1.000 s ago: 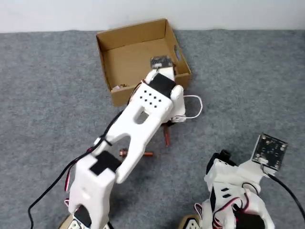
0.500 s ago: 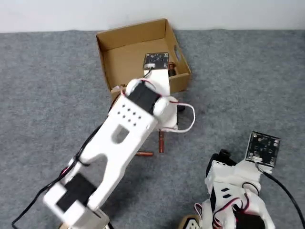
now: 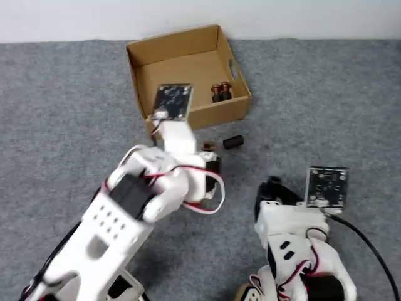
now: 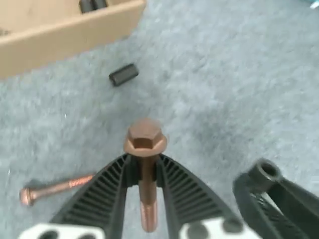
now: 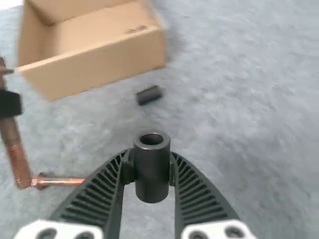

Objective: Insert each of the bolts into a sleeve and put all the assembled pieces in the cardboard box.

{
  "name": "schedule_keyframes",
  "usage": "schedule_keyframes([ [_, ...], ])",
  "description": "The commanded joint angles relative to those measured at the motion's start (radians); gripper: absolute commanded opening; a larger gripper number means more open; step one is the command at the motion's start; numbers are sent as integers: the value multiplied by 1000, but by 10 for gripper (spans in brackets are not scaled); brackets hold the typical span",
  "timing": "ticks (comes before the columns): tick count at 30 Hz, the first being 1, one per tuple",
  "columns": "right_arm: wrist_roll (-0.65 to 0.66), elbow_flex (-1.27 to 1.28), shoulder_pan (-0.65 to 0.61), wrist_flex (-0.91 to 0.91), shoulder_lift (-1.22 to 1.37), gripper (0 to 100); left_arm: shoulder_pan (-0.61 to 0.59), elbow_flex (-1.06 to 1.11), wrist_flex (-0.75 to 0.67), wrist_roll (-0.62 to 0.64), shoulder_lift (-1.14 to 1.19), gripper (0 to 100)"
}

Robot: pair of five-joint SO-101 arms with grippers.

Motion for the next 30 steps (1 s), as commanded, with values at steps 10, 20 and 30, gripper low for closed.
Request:
schedule_keyframes([
  [10, 14, 117, -245, -214, -5, 8, 0, 358, -310, -100, -594, 4],
  [20, 150, 180, -404, -384, -5, 9, -2, 496, -399, -100, -911, 4],
  [30, 308, 160, -498, -450, -5, 9, -110, 608, -471, -98, -999, 4],
])
